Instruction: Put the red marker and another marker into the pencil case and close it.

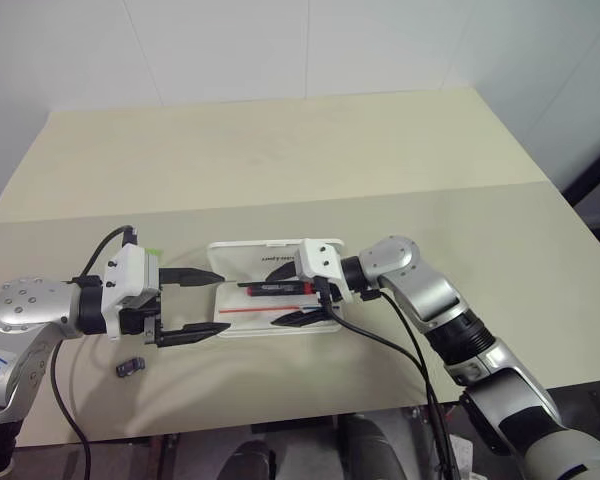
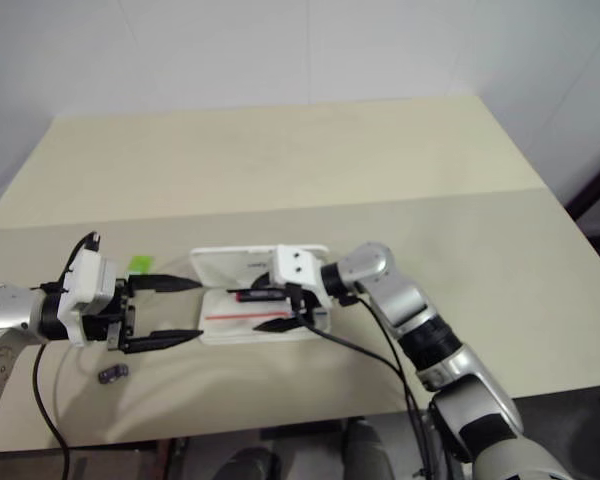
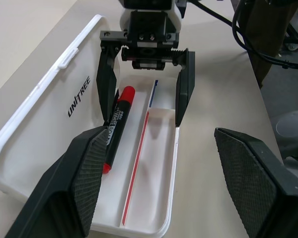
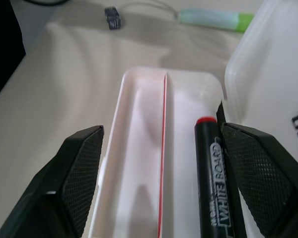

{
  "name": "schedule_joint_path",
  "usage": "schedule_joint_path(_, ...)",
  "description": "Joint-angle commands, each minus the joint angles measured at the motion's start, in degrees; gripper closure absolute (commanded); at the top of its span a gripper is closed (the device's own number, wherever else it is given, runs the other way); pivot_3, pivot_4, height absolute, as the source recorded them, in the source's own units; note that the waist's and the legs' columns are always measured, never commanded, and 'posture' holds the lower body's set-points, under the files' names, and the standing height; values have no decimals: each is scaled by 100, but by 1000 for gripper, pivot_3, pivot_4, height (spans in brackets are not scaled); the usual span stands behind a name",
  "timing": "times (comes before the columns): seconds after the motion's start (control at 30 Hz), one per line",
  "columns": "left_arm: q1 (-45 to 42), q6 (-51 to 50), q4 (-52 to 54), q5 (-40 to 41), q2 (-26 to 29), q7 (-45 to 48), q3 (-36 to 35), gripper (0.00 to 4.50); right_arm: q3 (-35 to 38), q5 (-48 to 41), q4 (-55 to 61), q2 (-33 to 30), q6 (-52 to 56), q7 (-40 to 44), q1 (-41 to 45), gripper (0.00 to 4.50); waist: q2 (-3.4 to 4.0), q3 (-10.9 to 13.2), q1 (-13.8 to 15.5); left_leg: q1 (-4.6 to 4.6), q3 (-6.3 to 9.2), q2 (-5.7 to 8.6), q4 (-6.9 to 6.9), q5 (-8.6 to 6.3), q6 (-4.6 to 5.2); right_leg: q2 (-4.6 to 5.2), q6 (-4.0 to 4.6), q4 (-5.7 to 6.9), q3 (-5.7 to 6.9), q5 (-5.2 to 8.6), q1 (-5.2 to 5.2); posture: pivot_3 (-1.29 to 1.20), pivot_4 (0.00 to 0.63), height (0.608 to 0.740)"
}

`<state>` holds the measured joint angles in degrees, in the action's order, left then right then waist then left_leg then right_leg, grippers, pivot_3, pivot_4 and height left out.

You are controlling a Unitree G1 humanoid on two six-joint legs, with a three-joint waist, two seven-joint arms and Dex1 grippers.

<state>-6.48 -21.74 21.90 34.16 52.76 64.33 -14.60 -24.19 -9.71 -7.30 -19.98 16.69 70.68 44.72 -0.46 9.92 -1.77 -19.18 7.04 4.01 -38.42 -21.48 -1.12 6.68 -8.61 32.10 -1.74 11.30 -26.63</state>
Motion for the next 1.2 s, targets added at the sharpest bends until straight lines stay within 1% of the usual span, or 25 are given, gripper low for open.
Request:
schedule_joint_path(0.03,-81,85,71,-12,7,-7,-32,902,218,-278,383,2,198,77,63,439,0,0,1,0,0,0,0,0,0,0,0,0,0,0,0,0,150,740)
schedule_joint_path(0.23,-74,83,84,-10,-3,-12,-24,902,368,-547,582,-154,453,223,68,439,0,0,6,0,0,0,-1,0,0,0,0,0,0,0,0,0,150,740)
schedule_joint_path(0.43,-12,64,106,11,16,11,-54,902,749,-1173,978,-736,991,722,1,439,0,0,20,-1,1,0,-2,-1,0,0,0,0,0,0,0,0,150,740)
schedule_joint_path(0.73,74,27,163,57,-7,-3,-85,902,1258,-1856,1454,-1502,1519,1060,-134,439,-1,0,24,-2,-3,-2,-4,-1,0,0,1,0,-1,0,0,0,150,740)
schedule_joint_path(0.8,138,11,202,84,-15,-21,-134,902,1398,-1985,1569,-1636,1586,1055,-199,439,-1,0,27,-2,-3,-2,-4,-2,1,0,1,-1,-1,0,1,0,150,740)
schedule_joint_path(0.9,326,-42,235,172,-65,-122,-348,902,1861,-2343,1759,-1955,1927,927,-356,439,-1,0,31,-3,-3,-2,-3,-2,2,0,1,-2,-1,0,1,0,150,740)
schedule_joint_path(1.0,486,-94,257,298,-144,-236,-579,902,2172,-2451,1854,-2156,1940,764,-551,439,-2,-1,35,-4,-3,-2,-3,-4,3,1,1,-3,-1,-1,1,0,150,740)
schedule_joint_path(1.1,649,-186,258,449,-262,-396,-849,902,2529,-2561,1959,-2243,1941,514,-771,439,-2,-1,36,-3,-6,-4,-5,-4,3,0,1,-2,-1,-1,1,0,150,740)
schedule_joint_path(1.2,877,-185,278,439,-325,-420,-967,902,2778,-2697,2099,-2266,1875,376,-910,439,-2,-1,33,-2,-10,-5,-9,-4,3,0,1,-1,-3,-1,2,0,150,740)
